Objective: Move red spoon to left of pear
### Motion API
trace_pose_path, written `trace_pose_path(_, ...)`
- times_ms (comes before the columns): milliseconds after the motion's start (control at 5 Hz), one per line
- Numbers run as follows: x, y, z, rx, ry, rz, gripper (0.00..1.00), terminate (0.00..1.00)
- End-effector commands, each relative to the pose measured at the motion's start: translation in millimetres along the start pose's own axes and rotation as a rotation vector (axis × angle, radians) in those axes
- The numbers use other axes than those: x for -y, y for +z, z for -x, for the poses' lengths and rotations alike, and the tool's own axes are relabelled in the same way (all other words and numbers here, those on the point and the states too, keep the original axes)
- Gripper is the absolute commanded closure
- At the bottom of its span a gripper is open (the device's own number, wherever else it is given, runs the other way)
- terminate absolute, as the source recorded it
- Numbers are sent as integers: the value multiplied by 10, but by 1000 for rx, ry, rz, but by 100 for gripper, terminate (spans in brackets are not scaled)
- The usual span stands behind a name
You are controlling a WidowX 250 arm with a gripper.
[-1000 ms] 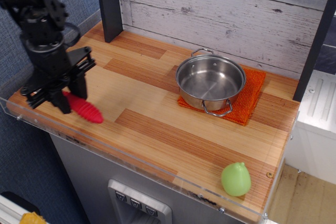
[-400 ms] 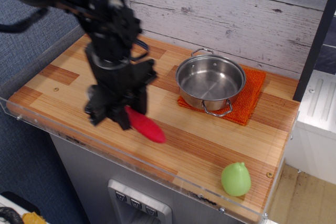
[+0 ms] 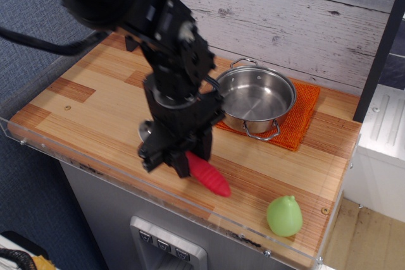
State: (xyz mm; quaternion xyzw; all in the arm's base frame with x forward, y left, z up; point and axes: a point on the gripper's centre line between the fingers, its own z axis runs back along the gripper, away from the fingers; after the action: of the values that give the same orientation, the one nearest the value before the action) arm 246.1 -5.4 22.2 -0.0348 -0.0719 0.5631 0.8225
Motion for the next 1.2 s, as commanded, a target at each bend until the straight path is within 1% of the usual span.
trace_pose_path(0, 131, -140, 110, 14, -10, 48, 100, 0)
trace_pose_path(200, 124, -146, 110, 5, -13, 48, 100, 0)
trace_pose_path(400, 103, -159, 102, -3, -48, 83, 0, 0)
trace_pose_path(600, 56, -136, 54, -41, -64, 34, 0, 0)
trace_pose_path(800, 45, 3, -13, -4, -73, 18, 0, 0)
trace_pose_path(1000, 25, 202, -54, 19, -44, 45, 0, 0)
